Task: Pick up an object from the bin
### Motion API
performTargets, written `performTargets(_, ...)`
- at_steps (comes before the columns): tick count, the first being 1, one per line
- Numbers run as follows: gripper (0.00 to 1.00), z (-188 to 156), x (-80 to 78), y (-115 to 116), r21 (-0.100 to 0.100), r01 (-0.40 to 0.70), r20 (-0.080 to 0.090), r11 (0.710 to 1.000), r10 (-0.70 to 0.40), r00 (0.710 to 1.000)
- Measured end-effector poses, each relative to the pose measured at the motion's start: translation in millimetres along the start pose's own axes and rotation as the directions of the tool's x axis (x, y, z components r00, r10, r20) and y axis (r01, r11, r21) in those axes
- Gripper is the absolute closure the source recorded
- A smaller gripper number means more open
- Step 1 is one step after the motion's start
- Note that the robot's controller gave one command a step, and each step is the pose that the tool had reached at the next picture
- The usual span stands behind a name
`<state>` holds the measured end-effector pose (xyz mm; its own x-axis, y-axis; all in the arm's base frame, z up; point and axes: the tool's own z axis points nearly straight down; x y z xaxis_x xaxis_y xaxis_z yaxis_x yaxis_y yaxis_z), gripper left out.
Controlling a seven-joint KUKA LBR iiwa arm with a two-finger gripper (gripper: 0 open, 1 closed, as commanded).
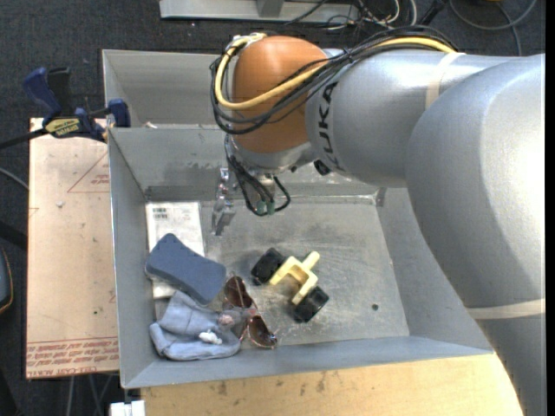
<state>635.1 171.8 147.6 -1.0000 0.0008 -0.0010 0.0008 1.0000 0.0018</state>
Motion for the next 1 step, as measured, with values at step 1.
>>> performTargets(1,0.0,0.0,0.0,-0.1,0.0,0.0,0.0,1.0,0.0,1.0)
